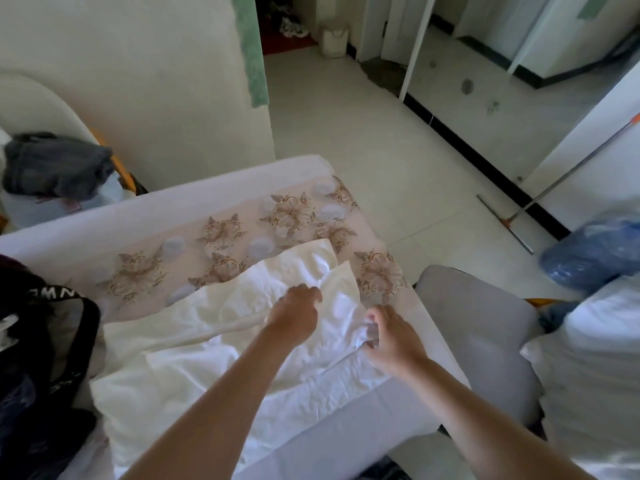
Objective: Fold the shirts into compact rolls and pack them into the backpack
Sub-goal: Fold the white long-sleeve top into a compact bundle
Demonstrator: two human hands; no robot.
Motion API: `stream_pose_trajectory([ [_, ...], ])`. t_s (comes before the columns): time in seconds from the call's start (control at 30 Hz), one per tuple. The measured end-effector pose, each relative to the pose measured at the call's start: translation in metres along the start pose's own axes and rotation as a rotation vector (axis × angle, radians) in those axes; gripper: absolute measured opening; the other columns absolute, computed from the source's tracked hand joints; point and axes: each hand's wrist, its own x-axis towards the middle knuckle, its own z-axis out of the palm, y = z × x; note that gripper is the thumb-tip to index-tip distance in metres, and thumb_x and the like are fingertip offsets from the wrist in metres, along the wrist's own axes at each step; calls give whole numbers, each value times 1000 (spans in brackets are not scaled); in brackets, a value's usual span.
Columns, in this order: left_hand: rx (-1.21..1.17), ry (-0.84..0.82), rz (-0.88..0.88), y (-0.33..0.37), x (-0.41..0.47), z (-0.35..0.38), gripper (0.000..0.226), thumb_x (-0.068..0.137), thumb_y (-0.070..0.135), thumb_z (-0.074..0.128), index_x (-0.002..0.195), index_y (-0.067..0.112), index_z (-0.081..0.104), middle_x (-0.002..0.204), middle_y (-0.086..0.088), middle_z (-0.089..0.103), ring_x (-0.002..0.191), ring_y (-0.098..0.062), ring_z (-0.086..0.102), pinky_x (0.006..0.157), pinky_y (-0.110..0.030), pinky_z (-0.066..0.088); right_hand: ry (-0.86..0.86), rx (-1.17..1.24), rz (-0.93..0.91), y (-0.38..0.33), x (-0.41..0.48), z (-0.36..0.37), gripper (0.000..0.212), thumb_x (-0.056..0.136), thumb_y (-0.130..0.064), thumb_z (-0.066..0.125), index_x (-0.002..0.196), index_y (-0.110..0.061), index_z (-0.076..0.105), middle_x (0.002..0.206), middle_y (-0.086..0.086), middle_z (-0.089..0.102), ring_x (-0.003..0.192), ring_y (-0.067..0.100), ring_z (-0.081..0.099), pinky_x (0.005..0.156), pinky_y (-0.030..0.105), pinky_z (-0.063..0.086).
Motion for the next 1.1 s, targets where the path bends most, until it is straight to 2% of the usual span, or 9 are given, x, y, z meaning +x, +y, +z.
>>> stream_pose_trajectory([
  [0.17, 105, -3, -41, 52, 75, 16, 44, 103, 33, 41, 143, 15, 40, 140, -8, 47, 129, -28, 43, 104, -40, 36, 42, 103, -9, 16, 1, 0, 17, 81, -26, 67, 95, -23, 57, 92, -11, 54, 73, 19, 62, 61, 28, 39],
  [0.27, 276, -110, -120, 58, 107, 21, 44, 102, 44, 37, 136, 21, 50, 132, -6, 59, 122, -27, 53, 97, -38, 37, 51, 135, -32, 25, 1, 4, 11, 80, -22, 69, 79, -24, 58, 80, -16, 50, 62, 11, 54, 58, 23, 37],
  [0.37, 181, -48, -171, 52, 126, 21, 37, 101, 38, 36, 127, 27, 60, 122, -7, 66, 111, -26, 59, 90, -36, 39, 7, 176, 58, 38, 2, 4, 21, 82, -23, 70, 70, -26, 53, 72, -16, 55, 64, 6, 50, 54, 14, 31],
  [0.47, 117, -17, -183, 41, 136, 27, 36, 101, 41, 41, 127, 27, 60, 122, -6, 66, 113, -28, 58, 97, -39, 39, 11, 141, 92, 46, 7, -1, 20, 78, -22, 69, 66, -24, 53, 68, -11, 61, 66, 12, 57, 61, 24, 39],
  [0.57, -33, 217, -137, 30, 124, 37, 26, 96, 33, 56, 119, 22, 60, 118, -3, 63, 110, -27, 55, 94, -41, 39, 26, -76, 10, 39, 15, -9, 11, 71, -23, 61, 77, -29, 53, 87, -11, 53, 86, 19, 54, 79, 33, 41],
  [0.73, -93, 468, -17, -7, 59, 39, 27, 91, 7, 57, 116, 17, 60, 115, -3, 60, 106, -26, 54, 91, -41, 42, -12, -239, -431, 14, 19, -4, 67, 71, -26, 54, 138, -23, 46, 150, 6, 38, 135, 28, 35, 113, 42, 30],
  [0.9, 2, 590, -109, -84, -18, 18, 40, 77, -13, 55, 103, 15, 64, 103, -2, 62, 94, -27, 56, 82, -41, 45, -3, -348, -235, -32, 30, 10, 50, 82, -34, 29, 110, -20, 68, 117, 5, 59, 110, 28, 54, 99, 46, 39],
  [1.0, 13, 536, -298, -137, -65, 2, 32, 74, -6, 57, 97, 16, 65, 100, -3, 62, 93, -29, 57, 83, -43, 45, 58, -333, -333, -72, 37, 28, 36, 77, -22, 49, 109, -16, 64, 114, 6, 56, 103, 29, 55, 90, 43, 45],
  [1.1, 30, 303, -424, -178, -103, -9, 22, 80, 25, 58, 101, 22, 66, 101, 2, 64, 98, -25, 57, 91, -40, 40, 33, -284, -521, -115, 40, 47, 47, 73, -11, 64, 119, -16, 60, 121, 8, 54, 108, 29, 55, 85, 41, 49],
])
